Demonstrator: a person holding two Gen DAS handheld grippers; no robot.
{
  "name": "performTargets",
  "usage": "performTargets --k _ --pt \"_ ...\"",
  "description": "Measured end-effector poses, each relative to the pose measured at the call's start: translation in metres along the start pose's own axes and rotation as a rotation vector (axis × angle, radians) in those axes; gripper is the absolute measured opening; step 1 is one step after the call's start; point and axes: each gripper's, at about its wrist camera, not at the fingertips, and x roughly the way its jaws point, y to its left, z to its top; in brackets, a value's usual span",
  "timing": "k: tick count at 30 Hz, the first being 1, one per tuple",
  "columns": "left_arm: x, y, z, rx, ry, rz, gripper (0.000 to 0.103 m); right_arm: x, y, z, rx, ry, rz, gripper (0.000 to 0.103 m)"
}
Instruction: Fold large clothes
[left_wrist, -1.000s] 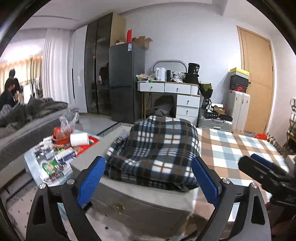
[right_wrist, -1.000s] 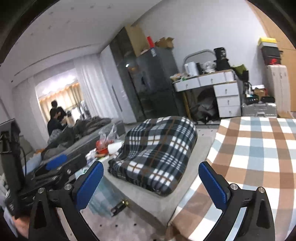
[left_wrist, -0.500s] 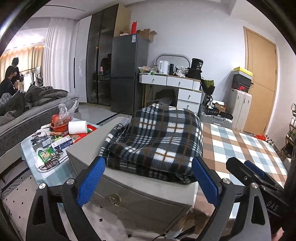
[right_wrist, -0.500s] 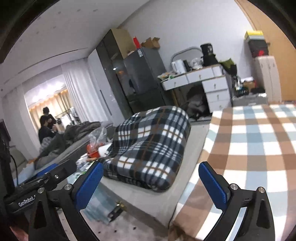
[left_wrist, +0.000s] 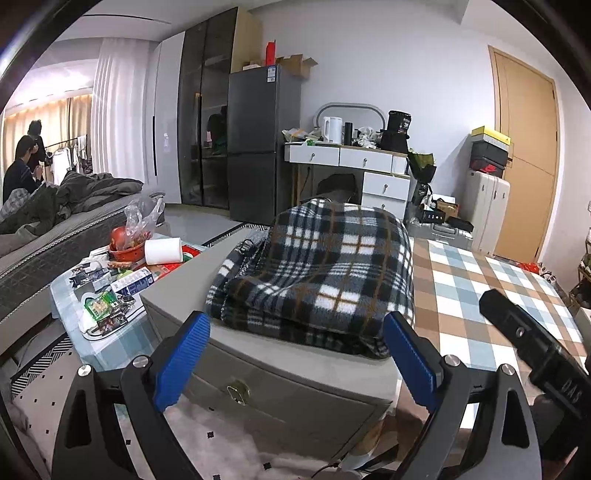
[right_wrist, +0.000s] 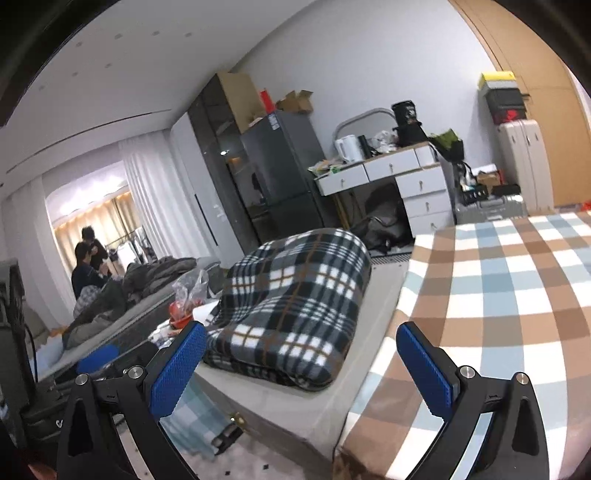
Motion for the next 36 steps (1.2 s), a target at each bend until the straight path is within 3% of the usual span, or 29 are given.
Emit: performTargets --k 8,36 --pt "-0.006 0.003 0.005 0.006 -0.028 0.027 0.092 0.0 -0.008 0.0 0.044 -0.003 -0.006 0.103" --pt "-0.01 -0.007 -0.004 0.03 0.003 0.006 0.092 0.002 -0.008 -0.001 0.049 -0.001 -0.016 0.103"
